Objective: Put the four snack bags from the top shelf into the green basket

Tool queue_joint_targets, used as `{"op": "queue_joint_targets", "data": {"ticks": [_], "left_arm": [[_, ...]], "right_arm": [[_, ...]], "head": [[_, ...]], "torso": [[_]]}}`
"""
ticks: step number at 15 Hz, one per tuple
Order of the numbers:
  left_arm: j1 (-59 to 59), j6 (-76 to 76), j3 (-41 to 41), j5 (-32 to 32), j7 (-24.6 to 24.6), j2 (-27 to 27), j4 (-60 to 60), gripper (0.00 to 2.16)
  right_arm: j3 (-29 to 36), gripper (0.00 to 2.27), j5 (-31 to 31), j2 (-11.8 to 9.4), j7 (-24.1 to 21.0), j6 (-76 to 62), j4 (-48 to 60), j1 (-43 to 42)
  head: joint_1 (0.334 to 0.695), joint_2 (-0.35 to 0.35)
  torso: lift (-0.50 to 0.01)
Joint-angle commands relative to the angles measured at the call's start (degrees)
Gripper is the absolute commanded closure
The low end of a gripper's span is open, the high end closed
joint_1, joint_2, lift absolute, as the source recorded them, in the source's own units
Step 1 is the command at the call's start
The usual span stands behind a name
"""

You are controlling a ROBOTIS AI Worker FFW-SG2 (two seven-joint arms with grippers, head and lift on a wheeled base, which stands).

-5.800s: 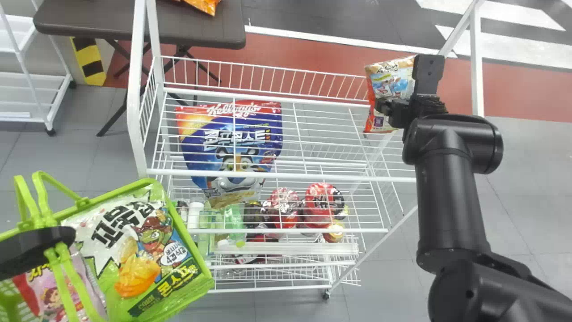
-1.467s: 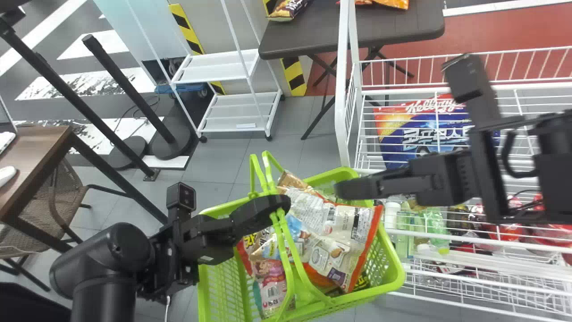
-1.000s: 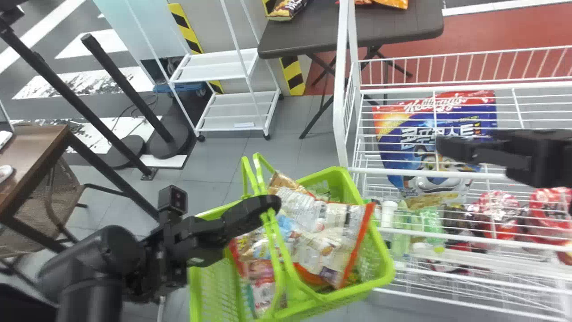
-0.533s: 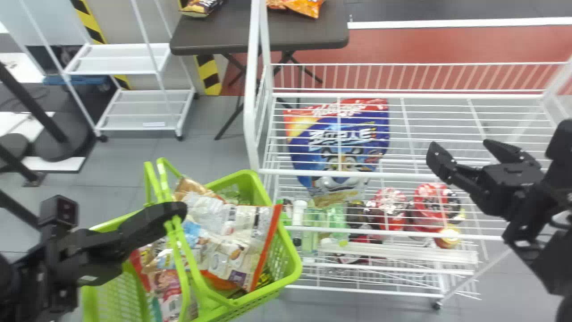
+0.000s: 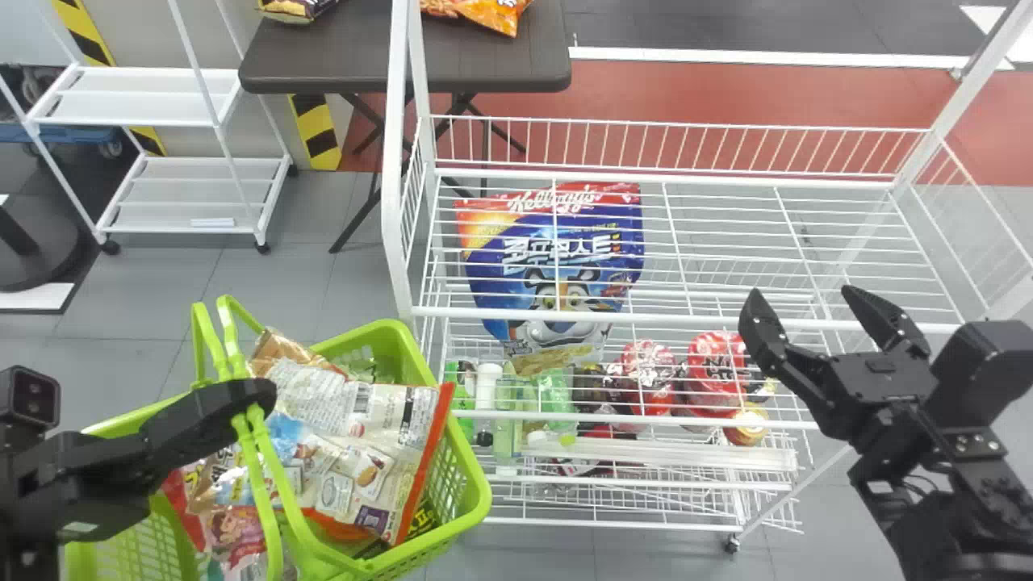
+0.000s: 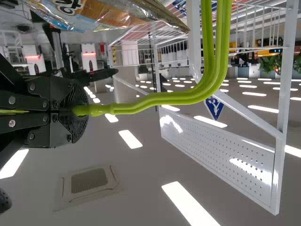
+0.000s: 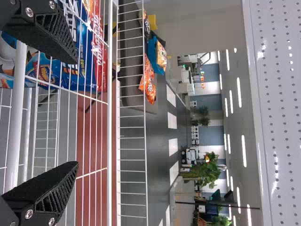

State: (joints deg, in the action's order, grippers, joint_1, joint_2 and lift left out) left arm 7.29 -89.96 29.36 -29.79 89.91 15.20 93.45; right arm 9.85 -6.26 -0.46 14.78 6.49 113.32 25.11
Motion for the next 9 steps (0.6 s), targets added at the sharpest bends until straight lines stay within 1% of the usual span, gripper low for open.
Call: {"op": "queue_joint_targets", "data": {"ticks": [1,9], "left_arm": [[0.4,-0.1,-0.1,0.0,0.7,0.1,0.4,2.15],[2.0,-0.1,-0.3,-0.1,0.7,0.3,0.8,2.15]], "right_arm": [[-0.1,0.05,-0.1,0.4,-0.1,-1.4,-0.1,1.3],[-1.3,0.06,-0.2,0.5,-2.4,-3.7,-0.1,3.8]], "head": [[0.695,-0.027],[0.695,-0.029]], "torso": [[0.0],[0.0]]}}
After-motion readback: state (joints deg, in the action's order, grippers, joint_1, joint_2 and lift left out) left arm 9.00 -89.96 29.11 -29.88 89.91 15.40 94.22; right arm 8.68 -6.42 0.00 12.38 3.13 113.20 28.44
